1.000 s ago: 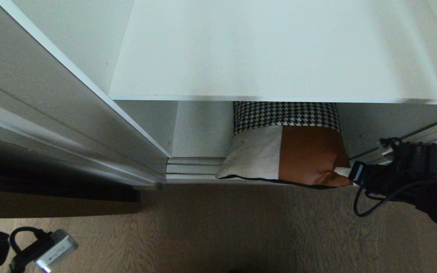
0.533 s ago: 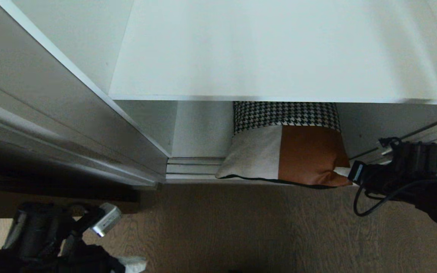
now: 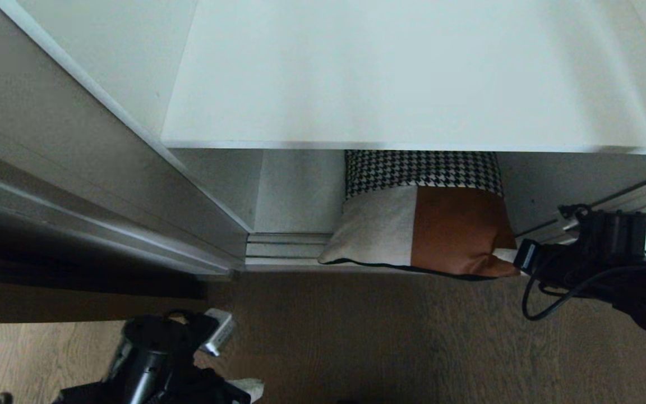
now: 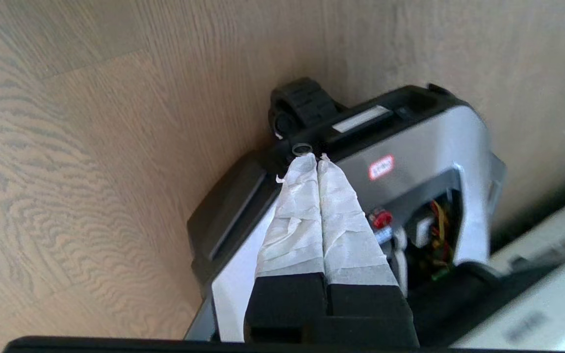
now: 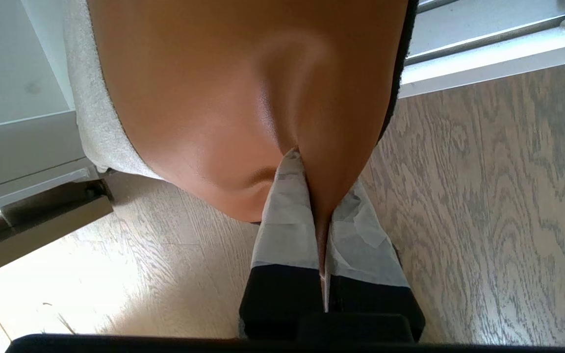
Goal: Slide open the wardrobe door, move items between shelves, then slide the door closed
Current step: Place the pillow on the higher shelf
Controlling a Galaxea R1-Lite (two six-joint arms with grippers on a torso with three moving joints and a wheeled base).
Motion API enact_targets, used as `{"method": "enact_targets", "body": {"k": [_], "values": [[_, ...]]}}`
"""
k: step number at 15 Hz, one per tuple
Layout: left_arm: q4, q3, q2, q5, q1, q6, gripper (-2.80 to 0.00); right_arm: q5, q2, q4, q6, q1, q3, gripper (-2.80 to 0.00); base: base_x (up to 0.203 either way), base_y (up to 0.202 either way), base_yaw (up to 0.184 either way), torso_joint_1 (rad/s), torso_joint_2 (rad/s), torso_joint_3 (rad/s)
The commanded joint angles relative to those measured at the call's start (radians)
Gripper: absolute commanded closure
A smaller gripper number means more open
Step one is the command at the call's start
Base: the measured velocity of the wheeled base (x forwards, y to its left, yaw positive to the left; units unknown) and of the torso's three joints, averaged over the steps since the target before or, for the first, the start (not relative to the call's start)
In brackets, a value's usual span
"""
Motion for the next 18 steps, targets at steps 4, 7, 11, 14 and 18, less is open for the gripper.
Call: {"method": "enact_targets", "body": {"k": [4,7,11,14,18], "values": [[-0.450,0.084,0.420,0.120,-0.100,-0.021,0.00,0.007,-0.012,0.019,0.001,-0.002,0.002,0.00,0.000,0.000,0.000,0.000,0.00,0.000],[-0.748,0.170,0.599,0.154,-0.118,-0.032,0.00,0.023,-0.021,0.026,0.001,0.000,0.004,0.00,0.000,0.000,0.000,0.000,0.00,0.000],[-0.785,0.174,0.612,0.160,-0.121,-0.083,0.00,0.028,-0.062,0.068,0.000,0.002,0.001,0.00,0.000,0.000,0.000,0.000,0.00,0.000],[-0.785,0.176,0.599,0.161,-0.123,-0.101,0.00,0.036,-0.115,0.104,-0.001,0.000,-0.010,0.00,0.000,0.000,0.000,0.000,0.00,0.000],[-0.785,0.168,0.570,0.163,-0.121,-0.102,0.00,0.050,-0.155,0.178,-0.001,-0.004,-0.041,0.00,0.000,0.000,0.000,0.000,0.00,0.000]]}}
